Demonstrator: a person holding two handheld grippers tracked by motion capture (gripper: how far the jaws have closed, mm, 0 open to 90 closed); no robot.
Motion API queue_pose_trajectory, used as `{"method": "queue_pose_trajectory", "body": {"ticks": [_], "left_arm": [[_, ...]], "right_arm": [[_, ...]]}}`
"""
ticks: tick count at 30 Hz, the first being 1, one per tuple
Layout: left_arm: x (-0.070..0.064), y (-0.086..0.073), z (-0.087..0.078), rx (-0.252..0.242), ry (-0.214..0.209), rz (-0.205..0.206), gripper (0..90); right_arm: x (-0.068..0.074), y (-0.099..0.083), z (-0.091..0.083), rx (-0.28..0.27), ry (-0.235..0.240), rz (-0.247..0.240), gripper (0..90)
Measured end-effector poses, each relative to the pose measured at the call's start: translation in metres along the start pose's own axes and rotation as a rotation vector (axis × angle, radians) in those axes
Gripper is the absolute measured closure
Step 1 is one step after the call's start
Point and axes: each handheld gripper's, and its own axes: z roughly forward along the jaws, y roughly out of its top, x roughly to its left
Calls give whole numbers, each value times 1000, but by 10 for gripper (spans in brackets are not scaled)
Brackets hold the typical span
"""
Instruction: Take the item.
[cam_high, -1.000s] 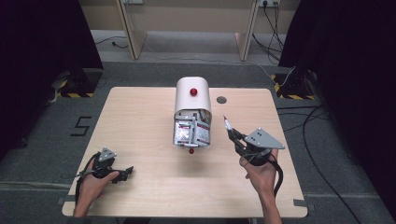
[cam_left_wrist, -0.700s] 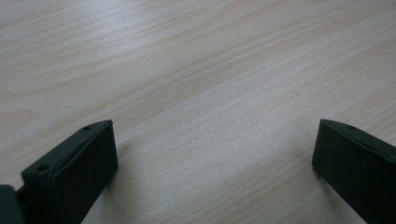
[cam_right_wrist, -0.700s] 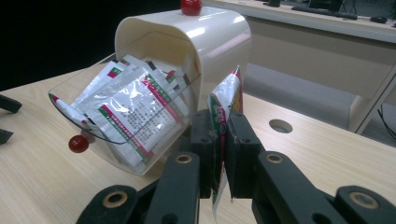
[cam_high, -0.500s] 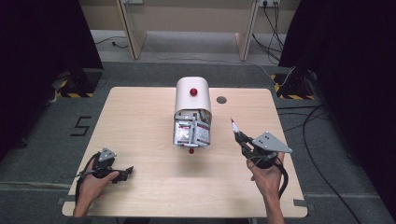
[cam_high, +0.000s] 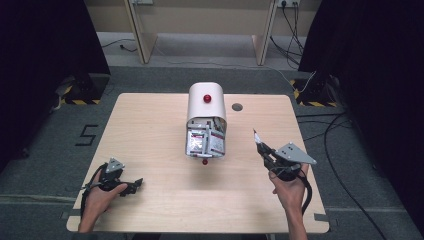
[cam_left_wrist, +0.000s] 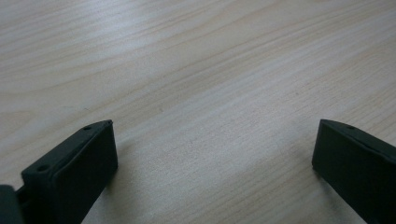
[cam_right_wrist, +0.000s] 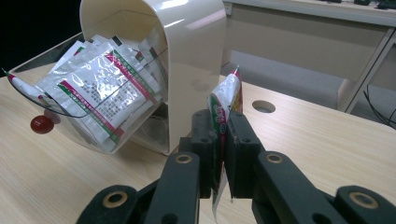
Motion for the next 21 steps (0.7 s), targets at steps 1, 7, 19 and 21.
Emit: {"method": "queue_pose_trajectory", "body": {"ticks": [1, 7, 19, 21], "left_arm": [[0, 0, 0, 0, 0, 0, 0], [0, 0, 0, 0, 0, 0, 0], [0, 0, 0, 0, 0, 0, 0], [0, 0, 0, 0, 0, 0, 0]], "right_arm": [[-1, -1, 0, 1, -1, -1, 836], [-3, -4, 1, 8, -9, 2, 836], [-14, -14, 1, 28, -33, 30, 836], [-16, -16, 2, 33, -37, 35, 836]]}}
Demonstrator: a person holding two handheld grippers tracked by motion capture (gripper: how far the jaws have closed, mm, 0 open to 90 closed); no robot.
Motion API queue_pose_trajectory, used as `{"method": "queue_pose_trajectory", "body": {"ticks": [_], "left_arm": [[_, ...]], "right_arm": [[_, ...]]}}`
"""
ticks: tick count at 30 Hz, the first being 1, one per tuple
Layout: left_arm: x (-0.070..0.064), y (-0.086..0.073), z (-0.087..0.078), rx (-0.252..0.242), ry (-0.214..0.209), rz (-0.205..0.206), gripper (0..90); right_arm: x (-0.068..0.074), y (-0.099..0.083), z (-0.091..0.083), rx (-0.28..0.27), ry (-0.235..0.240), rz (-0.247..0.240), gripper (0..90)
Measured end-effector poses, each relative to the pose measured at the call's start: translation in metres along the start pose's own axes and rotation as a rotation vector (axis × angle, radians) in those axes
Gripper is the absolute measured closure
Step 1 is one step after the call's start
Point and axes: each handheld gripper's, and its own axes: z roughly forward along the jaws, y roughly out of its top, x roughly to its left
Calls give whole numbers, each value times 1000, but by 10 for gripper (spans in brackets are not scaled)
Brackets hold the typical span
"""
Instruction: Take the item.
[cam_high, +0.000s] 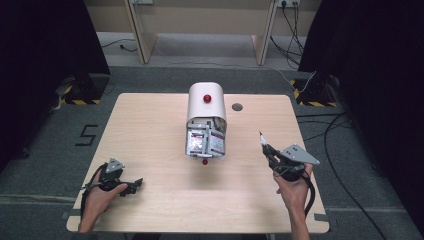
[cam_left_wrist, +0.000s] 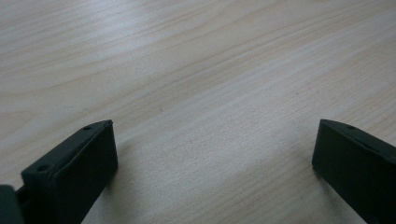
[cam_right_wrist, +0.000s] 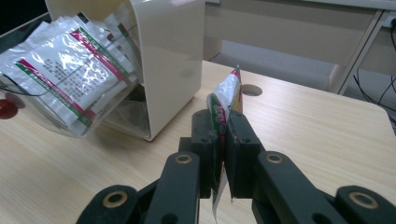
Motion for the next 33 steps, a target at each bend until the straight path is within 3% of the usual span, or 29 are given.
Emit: {"method": "queue_pose_trajectory", "body": {"ticks": [16, 33], "left_arm": [[0, 0, 0, 0, 0, 0, 0], [0, 0, 0, 0, 0, 0, 0]], "right_arm": [[-10, -12, 6, 32, -22, 19, 835], [-18, -32, 22, 106, -48, 27, 835]]}}
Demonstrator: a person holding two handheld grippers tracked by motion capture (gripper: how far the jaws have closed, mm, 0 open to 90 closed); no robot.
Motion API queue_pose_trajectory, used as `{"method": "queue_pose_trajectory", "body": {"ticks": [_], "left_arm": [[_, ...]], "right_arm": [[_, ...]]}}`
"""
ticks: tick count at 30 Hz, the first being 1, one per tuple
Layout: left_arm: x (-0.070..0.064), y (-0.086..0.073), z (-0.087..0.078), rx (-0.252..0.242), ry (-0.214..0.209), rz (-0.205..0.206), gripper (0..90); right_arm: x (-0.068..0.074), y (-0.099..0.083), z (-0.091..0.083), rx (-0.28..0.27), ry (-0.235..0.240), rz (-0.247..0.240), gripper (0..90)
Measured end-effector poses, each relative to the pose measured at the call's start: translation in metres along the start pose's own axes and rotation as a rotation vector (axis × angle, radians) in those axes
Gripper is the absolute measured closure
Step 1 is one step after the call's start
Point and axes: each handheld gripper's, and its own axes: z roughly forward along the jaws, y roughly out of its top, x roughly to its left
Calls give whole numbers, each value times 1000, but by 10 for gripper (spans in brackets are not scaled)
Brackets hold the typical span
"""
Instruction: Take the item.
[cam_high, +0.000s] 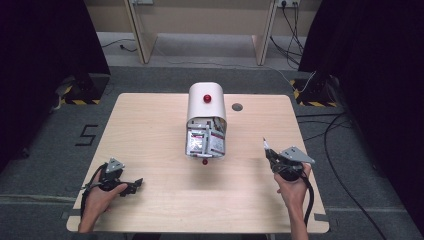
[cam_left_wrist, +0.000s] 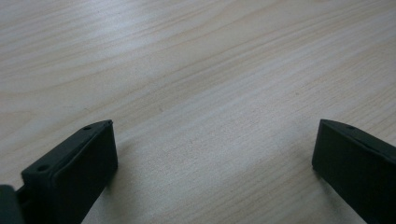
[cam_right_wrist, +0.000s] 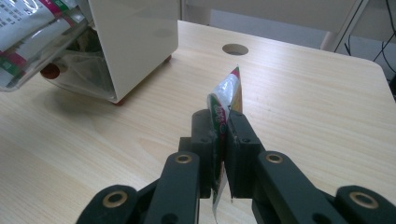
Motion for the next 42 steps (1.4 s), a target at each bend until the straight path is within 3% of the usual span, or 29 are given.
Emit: {"method": "queue_pose_trajectory", "body": {"ticks": [22, 42], "left_arm": [[0, 0, 0, 0, 0, 0, 0], [0, 0, 0, 0, 0, 0, 0]], "right_arm": [[-1, -15, 15, 75, -33, -36, 834], [3, -27, 31, 141, -4, -48, 797]]}}
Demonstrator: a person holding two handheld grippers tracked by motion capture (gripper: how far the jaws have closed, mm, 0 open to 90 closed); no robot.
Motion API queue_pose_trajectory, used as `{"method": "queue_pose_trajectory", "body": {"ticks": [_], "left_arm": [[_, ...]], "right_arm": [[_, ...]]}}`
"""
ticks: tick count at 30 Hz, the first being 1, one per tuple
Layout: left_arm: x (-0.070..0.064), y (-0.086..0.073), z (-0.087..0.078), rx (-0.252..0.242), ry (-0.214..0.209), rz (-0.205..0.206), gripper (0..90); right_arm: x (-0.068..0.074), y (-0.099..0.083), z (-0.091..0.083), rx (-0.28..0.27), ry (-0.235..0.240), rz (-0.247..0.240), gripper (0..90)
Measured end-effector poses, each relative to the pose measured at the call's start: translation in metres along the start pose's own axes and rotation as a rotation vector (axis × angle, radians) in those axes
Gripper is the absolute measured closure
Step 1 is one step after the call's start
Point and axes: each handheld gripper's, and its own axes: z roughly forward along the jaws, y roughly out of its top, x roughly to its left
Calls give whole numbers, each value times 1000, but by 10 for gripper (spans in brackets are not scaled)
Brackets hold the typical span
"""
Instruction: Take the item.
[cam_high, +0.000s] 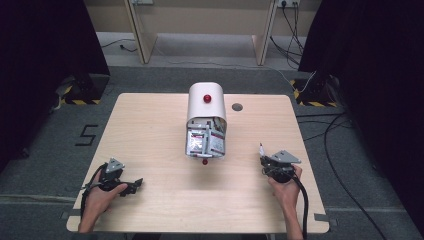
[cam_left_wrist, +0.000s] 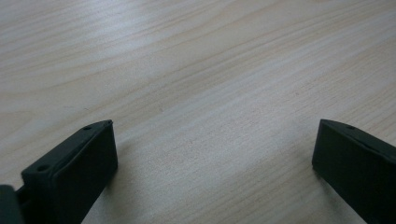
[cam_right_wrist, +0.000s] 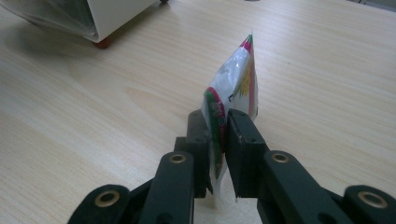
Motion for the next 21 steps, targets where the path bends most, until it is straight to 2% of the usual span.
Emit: {"method": "queue_pose_trajectory", "body": {"ticks": [14, 19, 21], "left_arm": [[0, 0, 0, 0, 0, 0, 0], [0, 0, 0, 0, 0, 0, 0], [0, 0, 0, 0, 0, 0, 0]], "right_arm": [[1, -5, 6, 22, 13, 22, 712], [0, -5, 7, 32, 28, 74, 648], [0, -5, 8, 33, 31, 77, 640]]}}
